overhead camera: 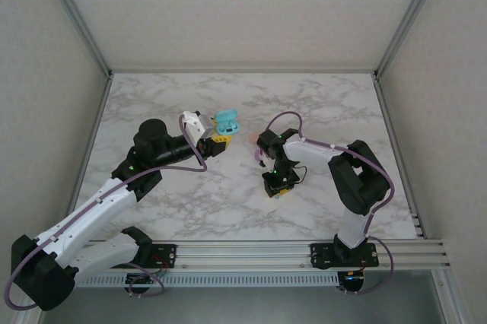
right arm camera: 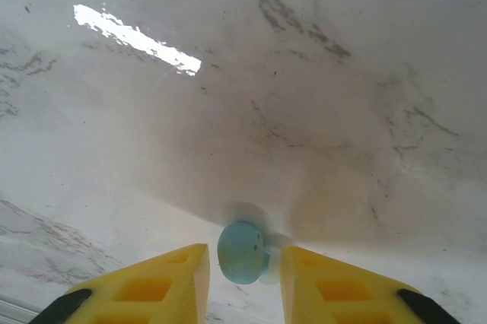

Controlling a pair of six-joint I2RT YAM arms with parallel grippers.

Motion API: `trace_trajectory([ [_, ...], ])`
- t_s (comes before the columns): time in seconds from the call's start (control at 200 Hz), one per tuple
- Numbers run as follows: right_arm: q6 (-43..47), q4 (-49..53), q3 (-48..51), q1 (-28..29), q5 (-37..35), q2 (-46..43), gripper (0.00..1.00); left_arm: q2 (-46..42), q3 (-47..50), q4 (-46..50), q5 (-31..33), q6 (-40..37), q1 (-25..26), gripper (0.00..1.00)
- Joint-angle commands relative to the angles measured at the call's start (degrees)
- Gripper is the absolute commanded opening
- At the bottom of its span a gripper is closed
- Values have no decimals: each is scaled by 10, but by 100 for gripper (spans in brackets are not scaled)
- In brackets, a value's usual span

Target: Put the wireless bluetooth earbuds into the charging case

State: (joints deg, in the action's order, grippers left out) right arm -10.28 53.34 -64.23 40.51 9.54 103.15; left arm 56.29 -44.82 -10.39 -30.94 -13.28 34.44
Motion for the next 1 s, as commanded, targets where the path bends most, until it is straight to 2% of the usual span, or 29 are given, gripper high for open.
trace_trajectory([
  [0.0,-15,5,-12,7,-18,14,29,1,0,-5,2,-3,6,29],
  [0.601,-18,3,-31,10,-25,38,30,7,2,-8,2,-3,6,29],
  [0.856,-20,11,-28,11,-24,39,26,8,0,-8,3,-4,6,28],
  [0.991,-31,11,-26,11,-31,29,20,10,-1,-9,4,-4,6,29],
])
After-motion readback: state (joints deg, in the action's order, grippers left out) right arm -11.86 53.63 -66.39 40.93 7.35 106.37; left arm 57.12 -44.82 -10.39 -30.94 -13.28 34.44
